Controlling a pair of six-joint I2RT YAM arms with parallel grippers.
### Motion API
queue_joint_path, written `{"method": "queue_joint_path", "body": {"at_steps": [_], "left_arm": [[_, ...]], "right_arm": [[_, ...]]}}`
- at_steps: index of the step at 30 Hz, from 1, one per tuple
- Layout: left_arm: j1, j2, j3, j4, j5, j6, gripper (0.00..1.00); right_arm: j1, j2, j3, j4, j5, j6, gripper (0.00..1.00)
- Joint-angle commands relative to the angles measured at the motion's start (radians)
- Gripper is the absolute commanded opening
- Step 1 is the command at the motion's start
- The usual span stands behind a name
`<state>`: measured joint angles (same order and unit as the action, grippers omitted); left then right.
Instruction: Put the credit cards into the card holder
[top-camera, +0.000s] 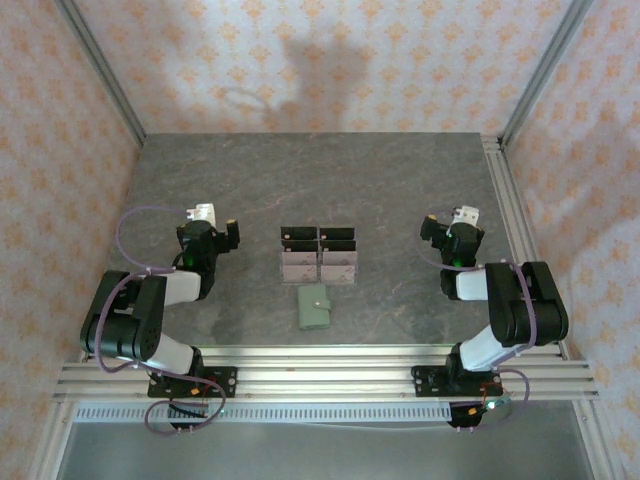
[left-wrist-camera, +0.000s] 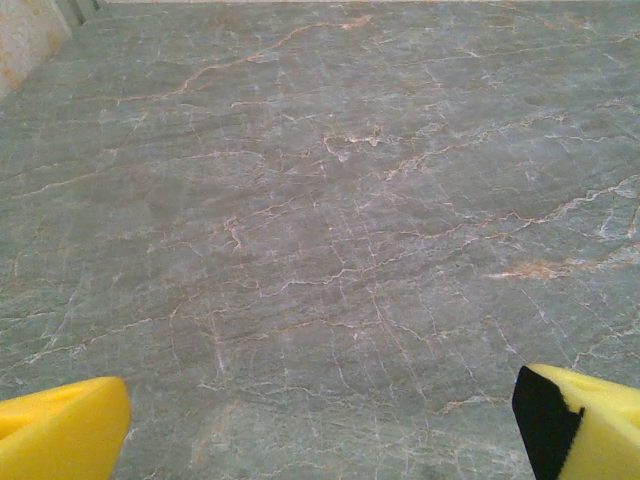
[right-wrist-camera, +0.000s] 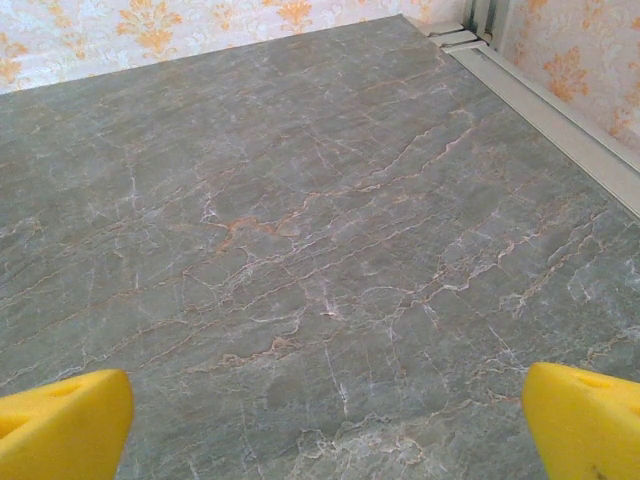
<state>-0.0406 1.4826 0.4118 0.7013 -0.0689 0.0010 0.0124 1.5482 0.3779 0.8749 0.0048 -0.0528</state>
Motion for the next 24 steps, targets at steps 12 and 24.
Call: {"method": "queue_joint_path", "body": {"at_steps": [12, 24], "left_arm": [[-0.013, -0.194, 0.300, -0.618, -0.172, -0.206, 0.97], [-0.130, -0.392, 0.499, -1.219, 0.007, -0.462, 1.00]], "right_arm": [[0.002, -0.421, 0.296, -0.679, 0.117, 0.413, 0.99], [0.077, -0.550, 0.382, -1.062, -0.460, 0.521, 0.85]]}}
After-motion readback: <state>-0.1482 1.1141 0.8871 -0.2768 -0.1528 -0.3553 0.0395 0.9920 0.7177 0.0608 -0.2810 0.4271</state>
